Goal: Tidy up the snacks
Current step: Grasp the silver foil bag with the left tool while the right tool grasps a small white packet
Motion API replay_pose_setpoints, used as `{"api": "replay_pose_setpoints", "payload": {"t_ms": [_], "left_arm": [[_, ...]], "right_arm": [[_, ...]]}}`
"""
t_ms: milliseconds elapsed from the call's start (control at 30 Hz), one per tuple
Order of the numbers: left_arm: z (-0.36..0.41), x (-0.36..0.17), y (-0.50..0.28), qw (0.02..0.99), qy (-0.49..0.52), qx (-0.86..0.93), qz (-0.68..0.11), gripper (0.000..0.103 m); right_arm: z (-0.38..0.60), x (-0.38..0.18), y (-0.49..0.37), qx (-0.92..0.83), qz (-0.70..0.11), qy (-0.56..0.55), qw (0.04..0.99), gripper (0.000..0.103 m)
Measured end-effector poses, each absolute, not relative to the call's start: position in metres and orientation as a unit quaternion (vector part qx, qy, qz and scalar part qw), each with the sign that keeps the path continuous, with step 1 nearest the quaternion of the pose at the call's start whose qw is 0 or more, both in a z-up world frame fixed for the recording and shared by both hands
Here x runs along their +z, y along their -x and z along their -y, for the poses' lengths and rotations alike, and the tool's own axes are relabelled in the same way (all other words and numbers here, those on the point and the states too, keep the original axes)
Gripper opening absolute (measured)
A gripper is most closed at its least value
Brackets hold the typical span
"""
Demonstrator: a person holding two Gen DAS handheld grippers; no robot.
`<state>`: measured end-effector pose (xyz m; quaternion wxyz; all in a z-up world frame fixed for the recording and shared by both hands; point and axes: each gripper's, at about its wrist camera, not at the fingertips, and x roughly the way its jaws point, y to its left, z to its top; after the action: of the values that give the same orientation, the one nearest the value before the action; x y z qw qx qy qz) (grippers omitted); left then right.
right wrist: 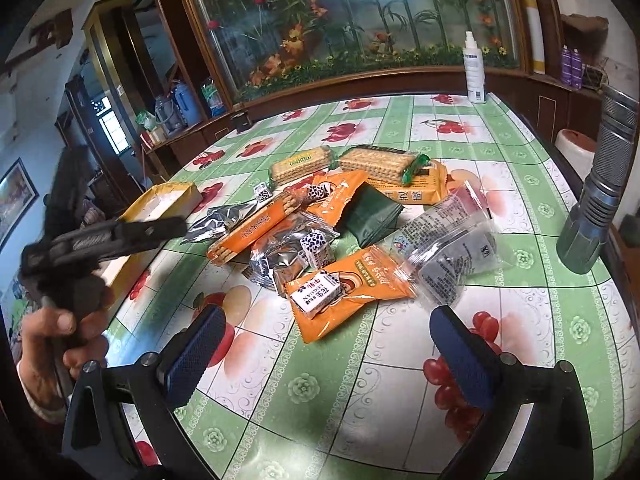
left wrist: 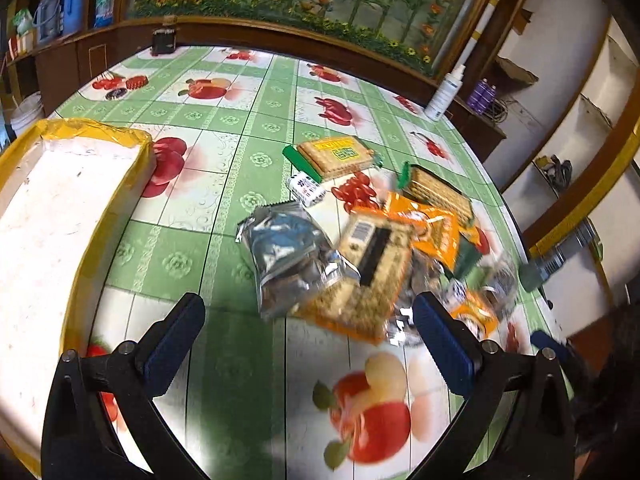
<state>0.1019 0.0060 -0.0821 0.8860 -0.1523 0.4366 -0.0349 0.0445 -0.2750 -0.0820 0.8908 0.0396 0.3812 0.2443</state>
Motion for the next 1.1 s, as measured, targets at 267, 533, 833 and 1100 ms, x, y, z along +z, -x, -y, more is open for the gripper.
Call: {"api": "replay_pose_setpoints", "payload": {"t_ms": [267,533,833,1100], "left_arm": [[-0.011,-0.104,-0.145,0.869,0.140,-0.003,-0.474,0.103],[-0.016,-0.119,-0.163,0.864,0.110,0.015,-0.490,0.103],[-0.022,-0.120,-0.147,0.882,0.071,0.012,-0.466,0.094],[-0.022,-0.119,-0.161,0.876,0.073,0.009,-0.476,0.095]], "right_arm": [[0.255,-0.085,-0.059,0.255,-0.387,-0.021,0.886,0.101],[0.233,-0.104,-0.091,0.253,-0.421,0.004,0.871,0.101],[0.231,-0.113,-0.098,0.247,-0.432,0.021,0.867,0.099],[0.231,-0.102,-0.090,0.289,-0.409,0.006,0.865,0.061]]}}
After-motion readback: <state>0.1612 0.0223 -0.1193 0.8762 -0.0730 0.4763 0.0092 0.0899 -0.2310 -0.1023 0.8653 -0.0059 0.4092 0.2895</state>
